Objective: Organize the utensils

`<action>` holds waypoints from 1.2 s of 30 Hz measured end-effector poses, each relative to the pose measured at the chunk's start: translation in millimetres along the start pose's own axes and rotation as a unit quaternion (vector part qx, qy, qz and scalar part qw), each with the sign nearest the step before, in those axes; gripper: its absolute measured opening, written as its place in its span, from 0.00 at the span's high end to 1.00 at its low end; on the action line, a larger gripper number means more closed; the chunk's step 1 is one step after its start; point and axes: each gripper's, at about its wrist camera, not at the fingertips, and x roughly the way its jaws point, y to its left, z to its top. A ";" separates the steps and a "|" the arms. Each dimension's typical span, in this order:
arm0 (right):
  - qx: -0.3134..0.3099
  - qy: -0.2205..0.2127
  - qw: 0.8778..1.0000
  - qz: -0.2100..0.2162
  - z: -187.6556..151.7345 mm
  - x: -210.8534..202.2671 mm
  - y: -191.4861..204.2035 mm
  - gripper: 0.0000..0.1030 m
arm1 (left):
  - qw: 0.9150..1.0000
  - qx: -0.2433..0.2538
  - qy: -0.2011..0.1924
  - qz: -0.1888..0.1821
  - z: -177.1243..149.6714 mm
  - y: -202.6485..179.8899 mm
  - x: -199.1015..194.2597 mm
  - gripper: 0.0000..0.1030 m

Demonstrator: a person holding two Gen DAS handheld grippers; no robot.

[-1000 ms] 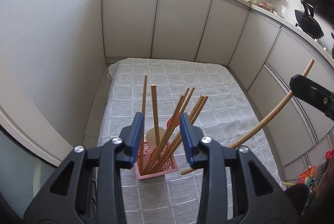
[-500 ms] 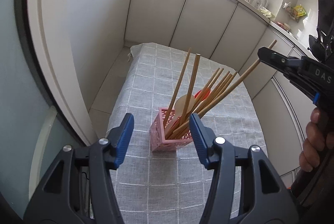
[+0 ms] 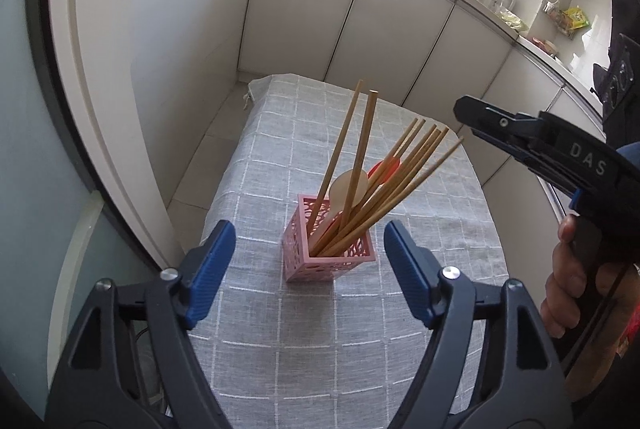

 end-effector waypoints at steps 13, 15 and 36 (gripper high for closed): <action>-0.010 -0.033 0.998 -0.056 -6.5 -78.7 -17.9 0.26 | 1.000 0.022 0.008 0.009 -4.8 -41.4 -14.6 0.08; -0.005 -0.035 0.997 -0.065 -8.3 -90.4 -25.0 0.22 | 0.999 0.032 0.007 0.008 -6.1 -52.7 -18.6 0.06; 0.029 -0.063 0.981 -0.180 -40.7 -207.5 -60.7 0.01 | 0.995 0.087 -0.030 0.038 -18.9 -137.5 -74.7 0.02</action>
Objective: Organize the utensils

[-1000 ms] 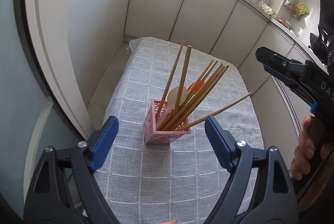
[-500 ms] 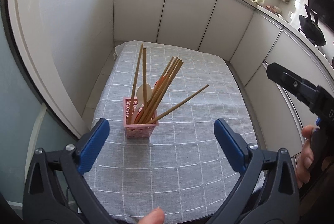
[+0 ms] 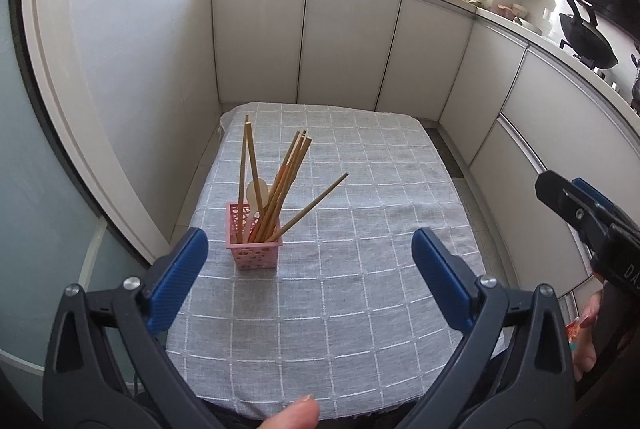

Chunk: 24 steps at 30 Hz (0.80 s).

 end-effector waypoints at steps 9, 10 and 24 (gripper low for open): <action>0.009 -0.015 0.998 -0.054 -0.3 -50.2 -17.3 0.01 | 0.998 0.003 -0.052 0.025 1.1 -18.9 -43.7 0.01; 0.008 -0.019 0.998 -0.060 0.3 -54.3 -18.4 0.01 | 0.998 0.006 -0.059 0.030 1.5 -21.7 -48.5 0.01; -0.040 -0.016 0.993 -0.107 -5.1 -72.4 -10.4 0.01 | 0.996 0.021 -0.072 0.053 -1.9 -42.6 -57.9 0.01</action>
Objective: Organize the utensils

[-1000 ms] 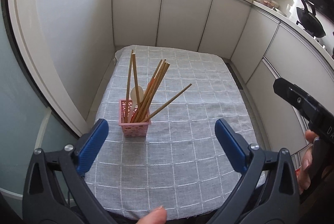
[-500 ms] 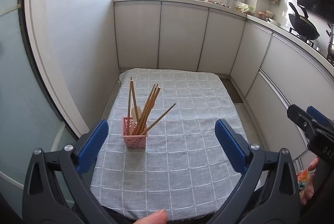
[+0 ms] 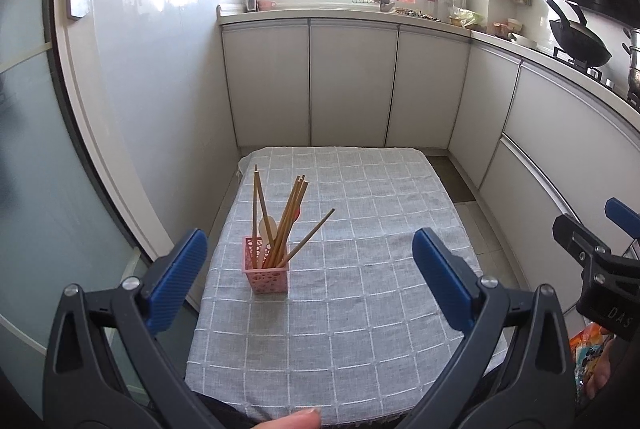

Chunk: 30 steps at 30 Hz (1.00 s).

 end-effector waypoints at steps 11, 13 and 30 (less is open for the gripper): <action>0.004 0.011 1.000 -0.001 -1.4 8.3 -1.5 0.01 | 1.000 0.004 0.001 -0.001 -1.2 -4.3 -2.2 0.01; 0.004 0.012 1.000 0.000 -1.8 8.7 -1.1 0.01 | 1.000 0.004 0.002 0.000 -1.3 -5.2 -2.6 0.01; 0.006 0.015 1.000 0.004 -2.1 11.2 -2.6 0.01 | 1.000 0.006 0.001 0.000 -0.6 -5.1 -3.0 0.01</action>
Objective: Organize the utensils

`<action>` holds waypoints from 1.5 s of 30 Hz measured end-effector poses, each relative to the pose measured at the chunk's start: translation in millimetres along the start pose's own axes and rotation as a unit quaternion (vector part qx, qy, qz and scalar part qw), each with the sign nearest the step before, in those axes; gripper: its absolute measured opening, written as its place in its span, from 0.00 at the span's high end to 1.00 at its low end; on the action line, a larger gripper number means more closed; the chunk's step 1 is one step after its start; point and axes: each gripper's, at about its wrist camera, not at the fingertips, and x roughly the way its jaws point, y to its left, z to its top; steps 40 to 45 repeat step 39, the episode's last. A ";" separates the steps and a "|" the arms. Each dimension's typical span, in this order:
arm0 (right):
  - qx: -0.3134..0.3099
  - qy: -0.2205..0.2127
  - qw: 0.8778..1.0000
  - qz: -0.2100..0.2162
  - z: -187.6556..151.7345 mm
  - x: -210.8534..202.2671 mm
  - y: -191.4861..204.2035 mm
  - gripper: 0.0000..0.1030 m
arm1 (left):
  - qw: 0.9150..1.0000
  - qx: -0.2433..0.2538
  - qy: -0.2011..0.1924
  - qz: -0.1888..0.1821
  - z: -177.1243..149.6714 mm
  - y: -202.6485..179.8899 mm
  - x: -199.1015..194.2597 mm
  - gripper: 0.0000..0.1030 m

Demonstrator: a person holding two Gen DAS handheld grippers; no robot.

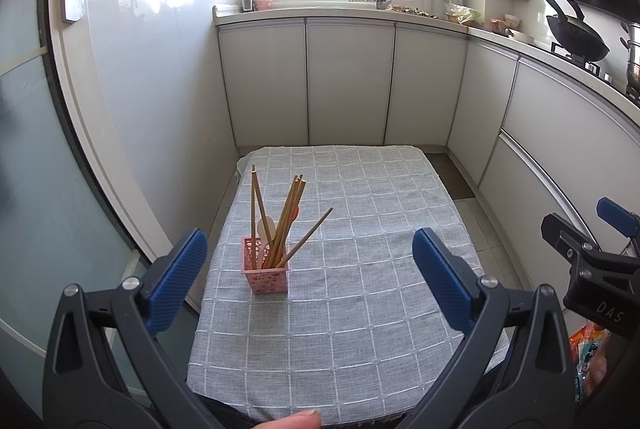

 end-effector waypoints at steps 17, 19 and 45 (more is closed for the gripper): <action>0.003 0.004 1.000 -0.008 -1.3 2.5 0.3 0.01 | 1.000 0.001 0.003 -0.005 0.1 4.4 3.0 0.01; 0.003 0.005 1.000 -0.008 -1.1 2.7 0.4 0.01 | 1.000 0.002 0.003 -0.005 0.3 4.3 3.8 0.01; 0.006 0.015 1.000 -0.006 -5.7 14.4 0.2 0.01 | 1.000 0.008 0.016 -0.013 -0.2 4.8 16.2 0.01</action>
